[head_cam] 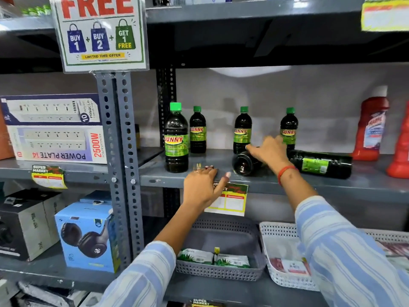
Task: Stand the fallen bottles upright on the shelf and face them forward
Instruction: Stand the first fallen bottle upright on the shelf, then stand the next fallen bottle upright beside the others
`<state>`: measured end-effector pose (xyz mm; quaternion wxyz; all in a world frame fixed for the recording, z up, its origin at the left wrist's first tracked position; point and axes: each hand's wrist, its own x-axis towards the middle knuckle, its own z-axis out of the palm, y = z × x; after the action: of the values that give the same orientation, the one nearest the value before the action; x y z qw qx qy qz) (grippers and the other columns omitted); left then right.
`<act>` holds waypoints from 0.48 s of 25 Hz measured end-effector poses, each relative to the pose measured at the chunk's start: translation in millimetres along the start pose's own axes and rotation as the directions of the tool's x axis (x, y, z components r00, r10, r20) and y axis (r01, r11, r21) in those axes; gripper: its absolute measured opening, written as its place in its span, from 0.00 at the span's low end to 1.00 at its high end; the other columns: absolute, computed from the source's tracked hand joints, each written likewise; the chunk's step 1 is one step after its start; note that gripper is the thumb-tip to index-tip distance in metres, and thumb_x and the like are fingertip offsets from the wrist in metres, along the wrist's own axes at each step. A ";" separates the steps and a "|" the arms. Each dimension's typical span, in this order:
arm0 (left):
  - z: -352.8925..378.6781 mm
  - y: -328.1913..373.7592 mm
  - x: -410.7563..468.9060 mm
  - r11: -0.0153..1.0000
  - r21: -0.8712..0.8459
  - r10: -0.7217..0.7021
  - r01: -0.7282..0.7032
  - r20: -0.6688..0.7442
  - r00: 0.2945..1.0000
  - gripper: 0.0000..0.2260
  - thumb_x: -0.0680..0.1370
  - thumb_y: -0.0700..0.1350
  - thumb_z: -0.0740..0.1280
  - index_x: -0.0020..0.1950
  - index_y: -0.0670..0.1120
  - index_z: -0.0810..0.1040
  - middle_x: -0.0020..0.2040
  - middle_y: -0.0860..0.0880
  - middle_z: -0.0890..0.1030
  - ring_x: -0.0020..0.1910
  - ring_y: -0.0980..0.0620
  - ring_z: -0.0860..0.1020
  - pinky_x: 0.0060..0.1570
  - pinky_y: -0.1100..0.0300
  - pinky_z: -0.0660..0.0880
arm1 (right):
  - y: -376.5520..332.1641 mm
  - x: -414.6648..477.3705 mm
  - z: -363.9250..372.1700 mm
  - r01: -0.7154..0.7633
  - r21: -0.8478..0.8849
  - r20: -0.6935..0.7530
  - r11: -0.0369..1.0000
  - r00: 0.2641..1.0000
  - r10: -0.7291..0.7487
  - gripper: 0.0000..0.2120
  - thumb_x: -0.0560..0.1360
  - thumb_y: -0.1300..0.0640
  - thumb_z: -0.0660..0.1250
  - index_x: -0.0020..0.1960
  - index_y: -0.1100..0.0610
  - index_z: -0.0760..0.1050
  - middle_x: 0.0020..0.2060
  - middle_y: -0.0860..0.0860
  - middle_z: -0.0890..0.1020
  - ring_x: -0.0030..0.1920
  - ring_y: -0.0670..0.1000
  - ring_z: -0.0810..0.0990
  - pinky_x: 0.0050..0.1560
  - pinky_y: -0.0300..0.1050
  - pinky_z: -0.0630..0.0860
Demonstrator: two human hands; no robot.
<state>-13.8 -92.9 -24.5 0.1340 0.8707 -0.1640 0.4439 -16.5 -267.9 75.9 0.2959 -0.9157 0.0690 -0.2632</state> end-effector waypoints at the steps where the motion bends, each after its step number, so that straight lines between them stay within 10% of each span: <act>1: -1.0 5.9 2.6 0.999 0.041 -0.003 0.002 0.030 1.000 0.27 0.77 0.62 0.50 0.42 0.44 0.79 0.40 0.45 0.83 0.40 0.44 0.80 0.36 0.56 0.71 | 5.0 3.5 -1.6 -0.136 0.105 0.154 0.985 0.981 0.119 0.26 0.71 0.42 0.67 0.58 0.62 0.74 0.58 0.62 0.76 0.56 0.62 0.76 0.53 0.54 0.79; 4: 1.4 14.7 2.8 0.994 0.109 0.013 -0.021 0.074 0.997 0.27 0.76 0.64 0.49 0.41 0.45 0.77 0.40 0.47 0.82 0.41 0.46 0.79 0.36 0.56 0.69 | 9.6 1.2 0.9 -0.389 0.320 0.425 0.864 0.874 0.236 0.30 0.67 0.37 0.69 0.61 0.56 0.74 0.56 0.55 0.77 0.47 0.56 0.79 0.28 0.43 0.81; 9: 7.1 12.8 1.8 0.991 0.127 0.031 -0.037 0.052 0.998 0.30 0.76 0.65 0.47 0.49 0.44 0.79 0.47 0.47 0.83 0.47 0.47 0.80 0.46 0.54 0.73 | 11.1 15.0 10.2 -0.430 0.501 0.429 0.751 0.877 0.216 0.26 0.70 0.54 0.69 0.66 0.61 0.70 0.62 0.60 0.78 0.53 0.58 0.80 0.28 0.41 0.80; 12: 8.6 13.6 2.0 0.990 0.136 0.035 -0.041 0.041 0.999 0.29 0.77 0.64 0.48 0.49 0.44 0.80 0.47 0.47 0.84 0.45 0.46 0.81 0.45 0.54 0.74 | 6.7 19.8 23.3 -0.400 0.490 0.341 0.774 0.906 0.252 0.40 0.58 0.42 0.72 0.65 0.60 0.67 0.51 0.59 0.81 0.46 0.59 0.82 0.35 0.53 0.83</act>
<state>-11.9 -108.9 -26.6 0.0621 0.8829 -0.1522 0.4399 12.8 -267.1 64.8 0.5938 -0.7913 0.1107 -0.0954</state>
